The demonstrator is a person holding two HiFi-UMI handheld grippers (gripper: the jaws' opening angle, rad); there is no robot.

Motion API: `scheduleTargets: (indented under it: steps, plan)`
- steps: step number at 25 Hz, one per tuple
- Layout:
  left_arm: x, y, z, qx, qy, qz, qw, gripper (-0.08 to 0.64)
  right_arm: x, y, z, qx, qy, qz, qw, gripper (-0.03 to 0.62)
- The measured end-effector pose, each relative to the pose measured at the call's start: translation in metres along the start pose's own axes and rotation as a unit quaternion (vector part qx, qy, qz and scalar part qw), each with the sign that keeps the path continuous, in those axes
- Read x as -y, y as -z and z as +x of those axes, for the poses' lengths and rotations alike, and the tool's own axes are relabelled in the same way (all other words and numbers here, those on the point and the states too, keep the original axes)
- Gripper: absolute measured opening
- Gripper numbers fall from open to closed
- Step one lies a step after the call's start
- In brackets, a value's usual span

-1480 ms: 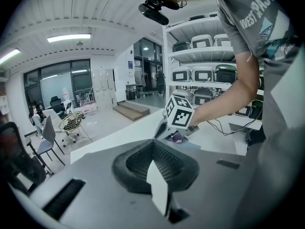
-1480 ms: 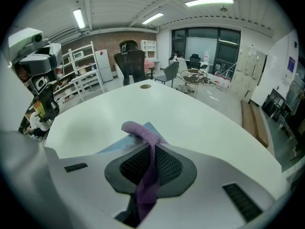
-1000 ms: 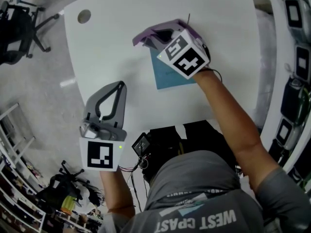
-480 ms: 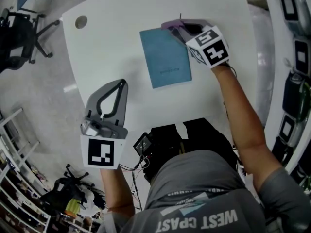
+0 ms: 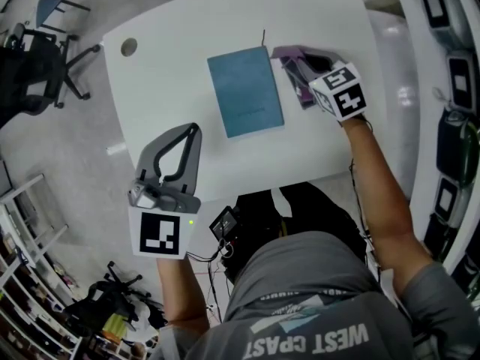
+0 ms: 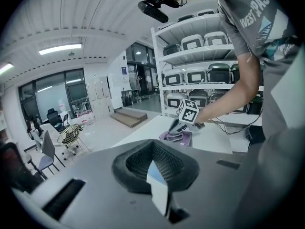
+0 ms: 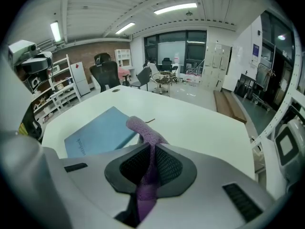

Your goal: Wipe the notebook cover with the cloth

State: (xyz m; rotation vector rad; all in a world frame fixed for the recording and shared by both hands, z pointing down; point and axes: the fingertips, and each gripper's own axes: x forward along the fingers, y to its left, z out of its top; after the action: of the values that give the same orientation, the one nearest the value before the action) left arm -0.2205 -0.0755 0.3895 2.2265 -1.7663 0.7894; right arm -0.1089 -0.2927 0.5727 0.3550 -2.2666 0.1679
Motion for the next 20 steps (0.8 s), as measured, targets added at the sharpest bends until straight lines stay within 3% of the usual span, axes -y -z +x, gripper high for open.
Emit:
scheduleTargets:
  steps: [10, 12, 15, 20]
  plan:
    - [0.021, -0.042, -0.010, 0.020, -0.008, 0.028, 0.9994, 0.003, 0.023, 0.065, -0.072, -0.022, 0.039, 0.034, 0.998, 0.055]
    - [0.024, -0.052, -0.013, 0.026, -0.010, 0.036, 0.9990, 0.003, 0.022, 0.079, -0.078, -0.030, 0.037, 0.039, 0.998, 0.075]
    - [0.028, -0.065, -0.019, 0.033, -0.015, 0.046, 0.9983, 0.003, 0.019, 0.087, -0.087, -0.031, 0.028, 0.042, 0.998, 0.161]
    - [0.042, -0.091, -0.030, 0.045, -0.024, 0.064, 0.9966, 0.003, 0.017, 0.080, -0.117, -0.007, 0.030, 0.034, 0.999, 0.169]
